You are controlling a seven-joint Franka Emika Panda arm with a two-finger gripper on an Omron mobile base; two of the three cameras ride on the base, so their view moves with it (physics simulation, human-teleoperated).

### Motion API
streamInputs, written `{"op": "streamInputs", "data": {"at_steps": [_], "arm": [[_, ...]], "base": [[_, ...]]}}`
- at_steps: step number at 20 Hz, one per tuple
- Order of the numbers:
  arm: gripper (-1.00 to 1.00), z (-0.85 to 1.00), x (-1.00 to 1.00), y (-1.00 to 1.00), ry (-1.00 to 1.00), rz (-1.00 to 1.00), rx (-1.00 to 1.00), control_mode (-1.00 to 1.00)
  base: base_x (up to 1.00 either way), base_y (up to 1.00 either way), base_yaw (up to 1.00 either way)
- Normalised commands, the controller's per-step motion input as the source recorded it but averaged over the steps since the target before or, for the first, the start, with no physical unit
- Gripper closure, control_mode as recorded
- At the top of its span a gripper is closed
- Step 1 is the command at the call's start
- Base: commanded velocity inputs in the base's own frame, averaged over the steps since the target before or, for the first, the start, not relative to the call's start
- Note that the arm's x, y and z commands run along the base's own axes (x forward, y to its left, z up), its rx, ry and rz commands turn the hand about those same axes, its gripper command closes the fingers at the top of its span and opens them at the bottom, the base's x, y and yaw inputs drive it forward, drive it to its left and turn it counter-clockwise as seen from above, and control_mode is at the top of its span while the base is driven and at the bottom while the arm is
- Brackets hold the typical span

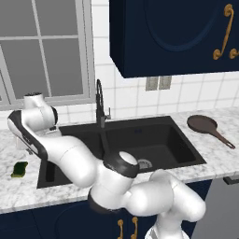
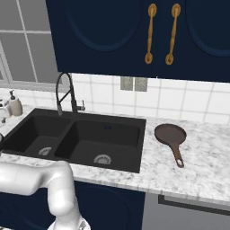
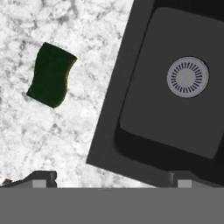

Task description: Pick the pan and sponge and place them into the sink. Then turn on the water.

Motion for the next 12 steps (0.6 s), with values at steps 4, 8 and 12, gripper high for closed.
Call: {"op": "streamInputs", "data": {"at_steps": [4, 8, 12], "arm": [[-1.0, 0.0, 0.01, 0.67, 0.05, 0.04, -0.07, -1.0], [-1.0, -0.12, 0.12, 0.53, 0.02, 0.0, -0.01, -1.0], [-1.0, -0.21, 0.08, 0.45, 0.0, 0.0, 0.0, -1.0]], "base": [[0.0, 0.0, 0.0], [0.0, 0.0, 0.0], [0.0, 0.0, 0.0]]}}
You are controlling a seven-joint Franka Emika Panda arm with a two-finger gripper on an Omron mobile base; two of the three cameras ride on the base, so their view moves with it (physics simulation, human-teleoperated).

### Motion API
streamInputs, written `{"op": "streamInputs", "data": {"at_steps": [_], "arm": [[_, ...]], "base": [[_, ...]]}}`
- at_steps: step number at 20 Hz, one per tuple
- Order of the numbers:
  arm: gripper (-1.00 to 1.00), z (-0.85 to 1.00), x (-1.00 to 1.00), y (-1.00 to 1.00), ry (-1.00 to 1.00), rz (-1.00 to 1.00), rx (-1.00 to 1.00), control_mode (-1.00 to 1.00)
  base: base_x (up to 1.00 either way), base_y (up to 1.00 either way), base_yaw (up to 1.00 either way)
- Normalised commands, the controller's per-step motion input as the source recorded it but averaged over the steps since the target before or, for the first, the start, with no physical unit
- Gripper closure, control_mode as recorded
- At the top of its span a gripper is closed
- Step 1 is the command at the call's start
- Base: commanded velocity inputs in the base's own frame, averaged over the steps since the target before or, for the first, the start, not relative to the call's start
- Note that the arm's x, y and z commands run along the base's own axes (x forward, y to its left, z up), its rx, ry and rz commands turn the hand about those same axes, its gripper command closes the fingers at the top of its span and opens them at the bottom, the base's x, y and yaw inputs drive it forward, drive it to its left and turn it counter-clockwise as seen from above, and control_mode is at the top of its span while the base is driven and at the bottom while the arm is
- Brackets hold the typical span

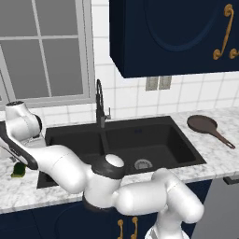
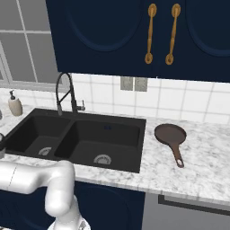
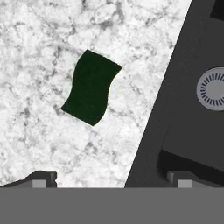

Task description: Pick the pan and sponge and place them into the sink. Then turn on the water.

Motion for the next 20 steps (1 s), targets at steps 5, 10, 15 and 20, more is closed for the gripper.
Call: {"op": "streamInputs", "data": {"at_steps": [5, 10, 15, 20], "arm": [[-1.0, -0.25, 0.06, 0.49, 0.01, 0.0, 0.0, -1.0], [-1.0, -0.34, 0.15, 0.24, 0.07, 0.0, -0.01, -1.0], [-1.0, -0.31, 0.21, 0.11, 0.05, 0.0, 0.0, -1.0], [-1.0, -0.24, 0.12, 0.24, 0.0, 0.0, -0.01, -1.0]], "base": [[0.0, 0.0, 0.0], [0.0, 0.0, 0.0], [0.0, 0.0, 0.0], [0.0, 0.0, 0.0]]}}
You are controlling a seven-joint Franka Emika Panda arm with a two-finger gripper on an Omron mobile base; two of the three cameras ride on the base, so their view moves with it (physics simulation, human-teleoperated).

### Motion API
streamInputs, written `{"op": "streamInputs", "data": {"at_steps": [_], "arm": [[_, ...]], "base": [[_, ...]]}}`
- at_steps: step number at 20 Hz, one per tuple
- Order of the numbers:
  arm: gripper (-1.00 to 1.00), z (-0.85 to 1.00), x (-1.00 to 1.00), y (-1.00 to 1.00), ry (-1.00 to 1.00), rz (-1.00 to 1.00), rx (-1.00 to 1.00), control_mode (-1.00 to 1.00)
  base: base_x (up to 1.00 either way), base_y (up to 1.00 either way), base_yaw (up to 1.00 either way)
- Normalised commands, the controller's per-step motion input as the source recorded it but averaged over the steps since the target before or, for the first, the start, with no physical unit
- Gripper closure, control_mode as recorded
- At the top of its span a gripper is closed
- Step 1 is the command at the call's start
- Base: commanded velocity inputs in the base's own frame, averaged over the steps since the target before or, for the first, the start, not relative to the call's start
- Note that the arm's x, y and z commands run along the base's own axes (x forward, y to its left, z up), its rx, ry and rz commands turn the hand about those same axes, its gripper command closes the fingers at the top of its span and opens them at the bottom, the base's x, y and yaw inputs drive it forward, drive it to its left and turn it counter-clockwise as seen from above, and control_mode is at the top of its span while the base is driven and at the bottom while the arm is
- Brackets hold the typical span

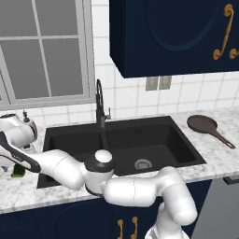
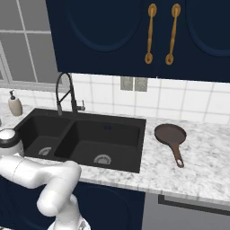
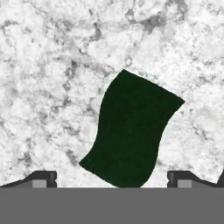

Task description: Pick the pan and sponge and place them into the sink. Then turn on the water.

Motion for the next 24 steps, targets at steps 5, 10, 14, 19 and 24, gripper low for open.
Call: {"op": "streamInputs", "data": {"at_steps": [5, 10, 14, 19, 24], "arm": [[-1.0, -0.2, 0.03, 0.06, 0.03, -0.03, -0.04, -1.0], [-1.0, -0.17, 0.0, 0.0, 0.08, -0.12, -0.1, -1.0], [-1.0, -0.3, 0.0, 0.0, 0.04, -0.12, -0.05, -1.0], [1.0, -0.27, 0.0, 0.0, 0.01, -0.04, 0.0, -1.0], [1.0, -0.07, -0.04, -0.01, -0.01, 0.0, 0.0, -1.0]], "base": [[0.0, 0.0, 0.0], [0.0, 0.0, 0.0], [0.0, 0.0, 0.0], [0.0, 0.0, 0.0], [0.0, 0.0, 0.0]]}}
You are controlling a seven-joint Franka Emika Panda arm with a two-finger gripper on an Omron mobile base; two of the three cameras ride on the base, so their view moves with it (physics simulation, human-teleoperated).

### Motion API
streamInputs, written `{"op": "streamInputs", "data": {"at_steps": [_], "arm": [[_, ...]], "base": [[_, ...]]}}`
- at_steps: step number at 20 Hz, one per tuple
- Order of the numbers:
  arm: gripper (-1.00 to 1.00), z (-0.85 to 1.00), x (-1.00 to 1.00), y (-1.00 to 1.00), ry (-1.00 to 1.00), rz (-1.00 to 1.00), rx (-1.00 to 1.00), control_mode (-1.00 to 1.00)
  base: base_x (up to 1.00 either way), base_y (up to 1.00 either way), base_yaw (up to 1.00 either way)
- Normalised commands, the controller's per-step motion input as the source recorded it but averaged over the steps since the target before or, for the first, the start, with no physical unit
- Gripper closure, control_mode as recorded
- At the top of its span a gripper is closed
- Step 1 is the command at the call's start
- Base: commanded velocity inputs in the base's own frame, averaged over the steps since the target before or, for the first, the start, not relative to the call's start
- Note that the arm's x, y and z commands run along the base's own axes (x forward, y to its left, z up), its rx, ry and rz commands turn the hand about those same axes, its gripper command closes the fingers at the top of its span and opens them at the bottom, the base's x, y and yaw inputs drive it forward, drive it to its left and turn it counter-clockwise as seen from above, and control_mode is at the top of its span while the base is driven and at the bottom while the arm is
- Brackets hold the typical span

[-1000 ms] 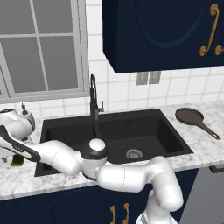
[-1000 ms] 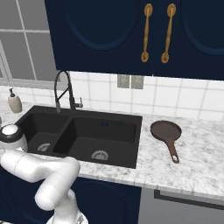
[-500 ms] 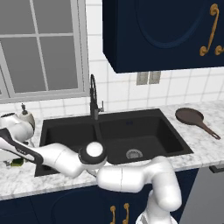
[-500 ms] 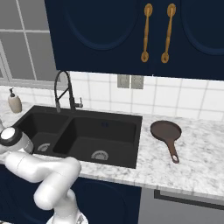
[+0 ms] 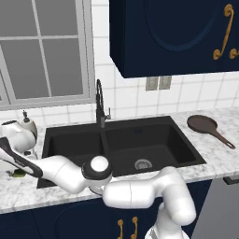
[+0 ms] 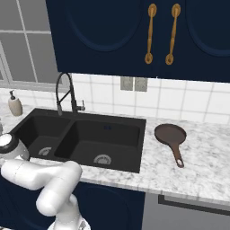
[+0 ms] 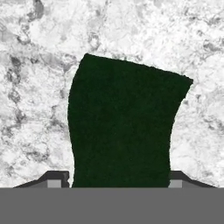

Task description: Pick the pan and sponge and place them into the sink. Then turn on the water.

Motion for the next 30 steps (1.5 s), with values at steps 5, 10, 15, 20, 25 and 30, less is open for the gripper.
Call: {"op": "streamInputs", "data": {"at_steps": [5, 10, 15, 20, 25, 30], "arm": [[1.0, 0.11, -0.62, -0.4, -0.05, 0.0, 0.02, -1.0], [1.0, 0.5, -0.76, -0.61, -0.06, 0.06, 0.0, -1.0], [1.0, 0.37, -0.57, -0.74, 0.0, 0.1, 0.0, -1.0], [1.0, 0.33, -0.35, -0.71, 0.0, 0.14, 0.02, -1.0], [1.0, 0.02, -0.05, -0.67, 0.0, 0.14, 0.12, -1.0], [1.0, 0.37, -0.14, -0.72, 0.0, 0.19, 0.32, -1.0]], "base": [[0.0, 0.0, 0.0], [0.0, 0.0, 0.0], [0.0, 0.0, 0.0], [0.0, 0.0, 0.0], [0.0, 0.0, 0.0], [0.0, 0.0, 0.0]]}}
